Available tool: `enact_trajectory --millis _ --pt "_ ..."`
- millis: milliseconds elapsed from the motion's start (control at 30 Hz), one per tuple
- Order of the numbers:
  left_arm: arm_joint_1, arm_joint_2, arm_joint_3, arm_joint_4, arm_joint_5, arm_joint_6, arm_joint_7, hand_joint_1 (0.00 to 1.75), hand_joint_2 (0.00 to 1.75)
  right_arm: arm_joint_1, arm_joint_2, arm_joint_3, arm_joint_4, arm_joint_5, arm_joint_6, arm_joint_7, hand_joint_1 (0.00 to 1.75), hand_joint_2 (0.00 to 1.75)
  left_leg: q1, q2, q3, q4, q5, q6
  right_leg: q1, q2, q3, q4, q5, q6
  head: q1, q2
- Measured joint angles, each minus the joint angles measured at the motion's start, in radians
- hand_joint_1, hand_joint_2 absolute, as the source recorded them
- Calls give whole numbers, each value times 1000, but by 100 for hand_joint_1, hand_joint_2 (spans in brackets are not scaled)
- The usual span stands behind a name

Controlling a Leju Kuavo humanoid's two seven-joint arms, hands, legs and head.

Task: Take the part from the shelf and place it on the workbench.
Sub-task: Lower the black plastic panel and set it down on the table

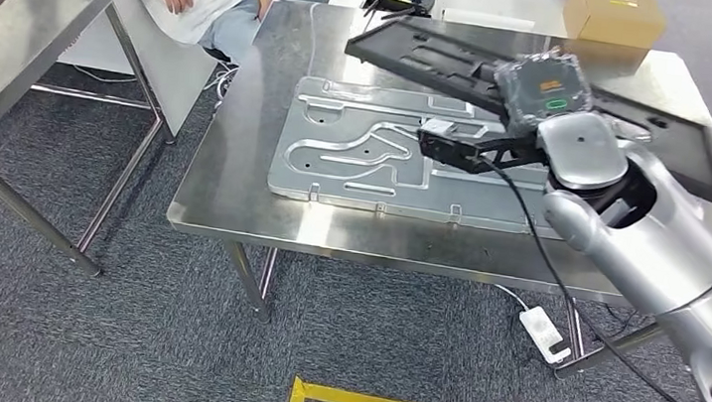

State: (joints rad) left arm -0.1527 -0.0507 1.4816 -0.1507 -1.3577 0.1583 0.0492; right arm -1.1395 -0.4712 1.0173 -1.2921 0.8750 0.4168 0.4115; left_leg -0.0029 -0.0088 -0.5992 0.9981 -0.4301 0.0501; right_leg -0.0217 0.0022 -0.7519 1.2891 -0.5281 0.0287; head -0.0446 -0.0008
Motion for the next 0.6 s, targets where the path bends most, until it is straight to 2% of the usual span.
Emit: enact_trajectory --millis 67,100,133,200,300,367,433,467,500,533,567,600 --pt "1 0 0 0 0 0 -1 0 175 -5 22 15 18 4 -13 -21 175 175 2 -4 1 19 -18 -8 -3 -1 38 -108 71 2 0 0" --pt "1 0 0 0 0 0 -2 0 175 -9 32 21 27 6 -19 -28 175 175 1 -6 -1 31 -27 -14 -3 -2 64 -166 94 1 1 0" --pt "1 0 0 0 0 1 -3 0 175 -14 40 27 34 6 -23 -33 175 175 0 -8 -5 40 -35 -19 -3 -1 81 -203 104 -2 0 0" --pt "1 0 0 0 0 1 -4 0 175 -19 55 38 47 7 -28 -38 175 175 -3 -10 -10 48 -42 -28 2 1 91 -220 97 -11 -2 0" --pt "3 -1 0 0 0 2 -5 0 175 -23 74 53 62 8 -29 -40 175 175 0 -8 -14 63 -57 -40 -2 2 97 -225 94 -29 -6 0" --pt "3 0 0 0 0 2 -5 0 175 -26 84 58 71 8 -30 -41 175 175 3 -3 -56 147 -95 -51 -5 1 105 -229 90 -38 -9 0" --pt "4 0 0 0 0 1 -5 0 175 -27 92 65 84 8 -31 -42 175 175 6 0 -128 272 -134 -60 -4 1 112 -230 84 -43 -10 0" --pt "5 0 0 0 0 0 -5 0 175 -26 96 70 91 8 -32 -43 175 175 7 0 -155 310 -135 -61 -4 2 117 -230 80 -44 -10 0" --pt "6 -1 0 0 1 0 -5 0 175 -25 100 75 98 8 -33 -45 175 175 7 1 -166 312 -117 -61 -4 3 122 -230 76 -43 -10 0" --pt "7 -1 0 0 1 -1 -5 0 175 -24 103 80 104 8 -34 -47 175 175 7 1 -157 275 -82 -58 -4 4 130 -230 71 -42 -10 0" --pt "7 -1 0 0 1 -1 -5 0 175 -24 105 82 110 8 -37 -48 175 175 6 1 -132 207 -37 -54 -3 5 138 -230 66 -41 -10 0" --pt "7 0 0 0 1 -2 -4 0 175 -24 106 84 116 8 -41 -48 175 175 4 1 -103 141 -5 -47 -3 5 146 -232 61 -39 -9 0"
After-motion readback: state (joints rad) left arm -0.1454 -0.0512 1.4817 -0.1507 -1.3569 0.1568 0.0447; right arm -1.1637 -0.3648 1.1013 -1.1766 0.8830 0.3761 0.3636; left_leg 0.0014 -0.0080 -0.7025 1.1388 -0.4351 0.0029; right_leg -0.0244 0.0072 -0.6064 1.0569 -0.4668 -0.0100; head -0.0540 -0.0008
